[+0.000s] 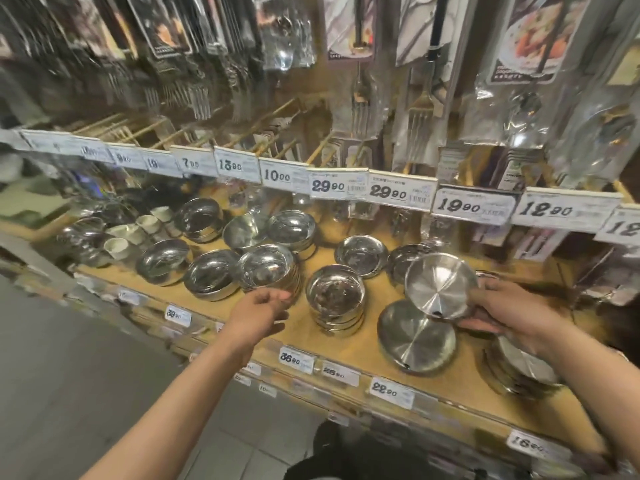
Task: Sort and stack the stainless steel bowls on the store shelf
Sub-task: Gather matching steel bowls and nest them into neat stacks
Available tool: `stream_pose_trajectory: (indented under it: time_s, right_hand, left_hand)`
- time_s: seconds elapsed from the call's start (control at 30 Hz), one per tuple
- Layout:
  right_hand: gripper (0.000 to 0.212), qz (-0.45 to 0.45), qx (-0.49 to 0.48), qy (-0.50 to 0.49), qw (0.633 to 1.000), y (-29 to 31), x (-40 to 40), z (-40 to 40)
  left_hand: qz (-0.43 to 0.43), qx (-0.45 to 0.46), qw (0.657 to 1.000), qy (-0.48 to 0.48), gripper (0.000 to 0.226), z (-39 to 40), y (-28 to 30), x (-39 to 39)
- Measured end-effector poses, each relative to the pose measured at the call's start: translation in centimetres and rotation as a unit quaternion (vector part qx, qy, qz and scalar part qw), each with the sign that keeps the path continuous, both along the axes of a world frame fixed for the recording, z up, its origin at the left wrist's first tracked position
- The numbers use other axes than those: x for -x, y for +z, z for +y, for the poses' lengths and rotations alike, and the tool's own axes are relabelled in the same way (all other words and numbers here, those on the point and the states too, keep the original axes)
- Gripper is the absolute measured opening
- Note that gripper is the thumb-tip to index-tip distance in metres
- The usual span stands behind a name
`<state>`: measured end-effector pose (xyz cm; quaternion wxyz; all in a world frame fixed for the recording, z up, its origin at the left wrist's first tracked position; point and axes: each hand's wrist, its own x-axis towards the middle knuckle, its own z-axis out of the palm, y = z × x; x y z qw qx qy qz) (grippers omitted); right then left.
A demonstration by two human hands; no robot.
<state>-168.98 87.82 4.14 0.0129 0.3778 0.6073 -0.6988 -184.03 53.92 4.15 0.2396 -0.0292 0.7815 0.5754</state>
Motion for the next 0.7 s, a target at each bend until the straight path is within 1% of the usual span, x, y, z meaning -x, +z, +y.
stream_pose_trajectory:
  time_s: [0.07,0.17,0.27,0.4,0.53,0.7]
  right_hand:
    - [0.026,-0.005,0.008,-0.025,1.0,-0.3,-0.2,-0.5]
    - [0.025,-0.003,0.024,-0.045,0.999,-0.3,-0.5,-1.2]
    - [0.024,0.019,0.038,-0.078,0.996,0.1,-1.0,-2.0]
    - [0.02,0.04,0.053,-0.157,0.985,0.9,-2.2,-3.3]
    - [0.015,0.035,0.083,-0.207,0.974,1.3,-2.8,-4.9]
    - [0.01,0.004,0.08,-0.238,0.968,1.3,-1.8,-6.9]
  left_hand:
    - [-0.002,-0.006,1.0,0.003,0.012,-0.2,-0.1,0.2]
    - [-0.013,-0.012,1.0,-0.004,0.013,0.0,-0.5,0.9]
    - [-0.022,-0.014,0.999,-0.04,0.015,0.9,-1.0,2.2]
    - [-0.029,-0.027,0.996,-0.075,0.014,1.4,-1.2,4.9]
    - [-0.043,-0.033,0.995,-0.086,0.013,1.3,-1.1,7.3]
    - [-0.05,-0.032,0.991,-0.12,0.013,0.8,-1.7,8.6]
